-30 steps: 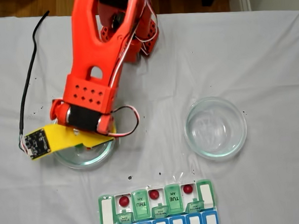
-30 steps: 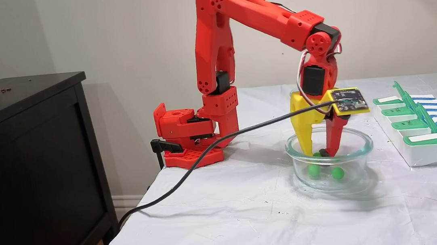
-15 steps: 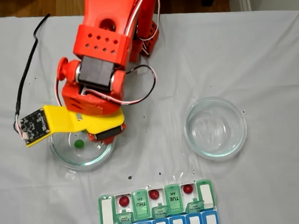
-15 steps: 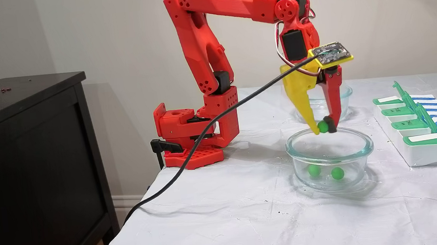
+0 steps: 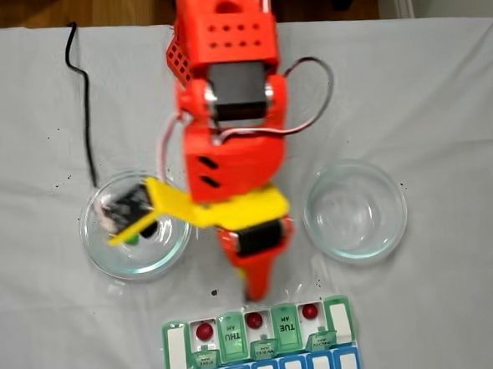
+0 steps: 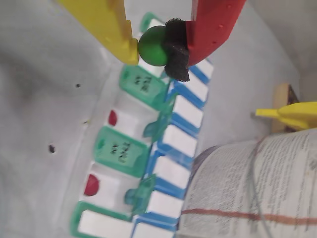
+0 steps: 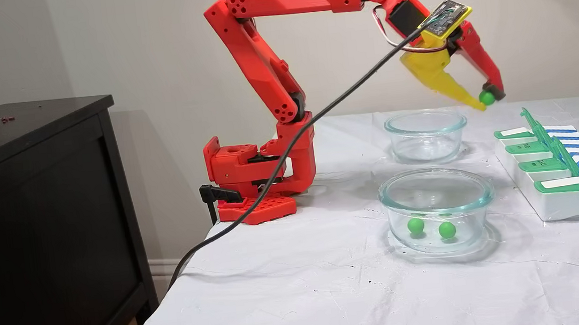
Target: Sort medicines into box.
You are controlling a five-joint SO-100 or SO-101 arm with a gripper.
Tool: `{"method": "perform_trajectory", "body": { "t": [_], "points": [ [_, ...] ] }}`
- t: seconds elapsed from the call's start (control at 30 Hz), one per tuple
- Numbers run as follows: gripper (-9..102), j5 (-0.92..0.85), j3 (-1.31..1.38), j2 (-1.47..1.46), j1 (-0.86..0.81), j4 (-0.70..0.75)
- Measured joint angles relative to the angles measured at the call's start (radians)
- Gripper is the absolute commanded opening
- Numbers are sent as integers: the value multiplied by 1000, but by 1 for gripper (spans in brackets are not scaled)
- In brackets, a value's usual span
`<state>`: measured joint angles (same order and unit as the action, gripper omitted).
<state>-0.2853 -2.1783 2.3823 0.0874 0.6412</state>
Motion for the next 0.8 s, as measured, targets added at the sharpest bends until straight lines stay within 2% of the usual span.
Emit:
{"method": "perform_trajectory", "body": {
  "t": [0.2, 0.33, 0.57, 0.8],
  "points": [
    [0, 21, -2, -156, 66, -198],
    [0, 20, -9, -221, 87, -241],
    [0, -2, -189, -155, 140, -290],
    [0, -8, -209, -143, 152, -367]
  ]
}}
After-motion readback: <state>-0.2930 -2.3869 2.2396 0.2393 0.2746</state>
